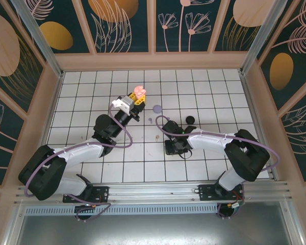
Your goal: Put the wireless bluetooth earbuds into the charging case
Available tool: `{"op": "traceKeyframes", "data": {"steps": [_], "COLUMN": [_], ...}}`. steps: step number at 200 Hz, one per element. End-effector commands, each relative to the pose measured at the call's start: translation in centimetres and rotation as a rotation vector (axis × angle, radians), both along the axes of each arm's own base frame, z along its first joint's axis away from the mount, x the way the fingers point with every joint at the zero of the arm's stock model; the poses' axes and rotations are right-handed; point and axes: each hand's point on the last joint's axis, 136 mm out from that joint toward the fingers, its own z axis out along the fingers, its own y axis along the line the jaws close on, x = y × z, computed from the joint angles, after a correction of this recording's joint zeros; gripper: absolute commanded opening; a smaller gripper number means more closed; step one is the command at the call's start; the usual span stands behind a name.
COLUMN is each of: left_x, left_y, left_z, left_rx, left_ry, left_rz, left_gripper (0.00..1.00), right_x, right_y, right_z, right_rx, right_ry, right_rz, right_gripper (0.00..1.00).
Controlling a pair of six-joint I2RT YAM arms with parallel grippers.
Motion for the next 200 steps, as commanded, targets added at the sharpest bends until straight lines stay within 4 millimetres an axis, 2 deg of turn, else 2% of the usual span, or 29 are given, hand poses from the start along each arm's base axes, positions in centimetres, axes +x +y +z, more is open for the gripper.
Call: {"op": "traceKeyframes", "data": {"steps": [1, 92, 161, 200], "left_x": [-0.4, -0.3, -0.2, -0.2], "left_y": [0.1, 0.0, 0.0, -0.1], "left_z": [0.5, 0.3, 0.3, 0.3], "left_rx": [-0.012, -0.011, -0.01, -0.008], "left_ry": [-0.017, -0.012, -0.011, -0.012], "left_rz": [-0.003, -0.006, -0.006, -0.009], "left_gripper": [0.0, 0.0, 0.0, 0.0], "right_x": [0.1, 0.2, 0.1, 0.3], "right_y": [0.0, -0.1, 0.1, 0.4], "right_z": [1.0, 1.0, 1.1, 2.3], "right_rx": [-0.017, -0.031, -0.013, 0.02], "right_ry": [-0.013, -0.031, -0.029, -0.055], "right_rz": [-0.011, -0.012, -0.005, -0.013], "right_gripper": [0.29, 0.27, 0.18, 0.15]}}
